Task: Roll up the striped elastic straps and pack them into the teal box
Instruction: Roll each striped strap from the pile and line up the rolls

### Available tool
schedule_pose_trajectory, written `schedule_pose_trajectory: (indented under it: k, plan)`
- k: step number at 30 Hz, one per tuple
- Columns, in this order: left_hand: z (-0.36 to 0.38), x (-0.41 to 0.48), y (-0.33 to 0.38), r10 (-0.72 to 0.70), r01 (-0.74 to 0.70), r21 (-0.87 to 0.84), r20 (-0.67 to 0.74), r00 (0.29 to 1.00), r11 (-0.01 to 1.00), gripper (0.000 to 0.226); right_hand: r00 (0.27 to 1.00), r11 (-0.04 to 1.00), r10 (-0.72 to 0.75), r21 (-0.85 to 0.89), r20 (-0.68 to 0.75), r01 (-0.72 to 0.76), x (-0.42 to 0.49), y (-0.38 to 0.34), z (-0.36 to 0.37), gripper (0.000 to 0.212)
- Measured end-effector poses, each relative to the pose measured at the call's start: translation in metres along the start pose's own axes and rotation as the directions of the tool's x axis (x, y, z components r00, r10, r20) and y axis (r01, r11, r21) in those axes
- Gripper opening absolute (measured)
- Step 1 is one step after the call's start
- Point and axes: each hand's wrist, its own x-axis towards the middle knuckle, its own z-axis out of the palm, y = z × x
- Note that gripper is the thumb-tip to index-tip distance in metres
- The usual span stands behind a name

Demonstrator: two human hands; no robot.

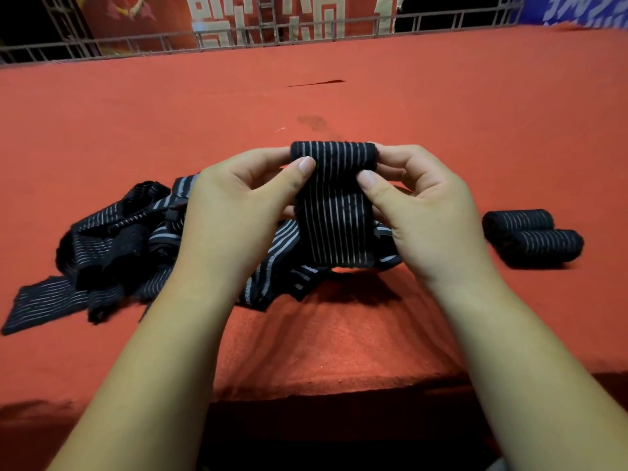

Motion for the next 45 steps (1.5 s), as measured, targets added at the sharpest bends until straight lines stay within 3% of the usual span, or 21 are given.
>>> schedule_pose_trajectory:
  k: [15,20,26,34,38,45]
  plan:
    - [-0.008,0.007,-0.014,-0.034,0.047,-0.034,0.301,0.953,0.998,0.027,0.987,0.998,0.061,0.020,0.146,-0.065,0.001,0.002,-0.008,0.036]
    - [-0.007,0.009,-0.013,0.006,0.004,-0.036,0.275,0.961,0.999,0.031,0.979,0.996,0.082,0.027,0.189,-0.089,0.003,0.001,-0.014,0.038]
    - [-0.008,0.007,-0.012,0.002,0.000,-0.009,0.273,0.962,1.000,0.039,0.972,0.980,0.156,0.097,0.177,-0.175,0.003,-0.001,-0.014,0.013]
    - [-0.008,0.009,-0.015,-0.138,0.148,-0.024,0.246,0.959,0.989,0.030,0.975,0.987,0.135,0.058,0.179,-0.147,-0.001,-0.005,-0.018,0.025]
    - [-0.009,0.009,-0.017,-0.129,0.149,-0.068,0.235,0.963,0.987,0.031,0.965,0.981,0.177,0.048,0.192,-0.190,-0.002,-0.001,-0.016,0.034]
    - [-0.012,0.006,-0.013,-0.123,0.144,-0.069,0.246,0.961,0.987,0.041,0.957,0.974,0.227,-0.020,0.178,-0.228,0.000,0.000,-0.019,0.026]
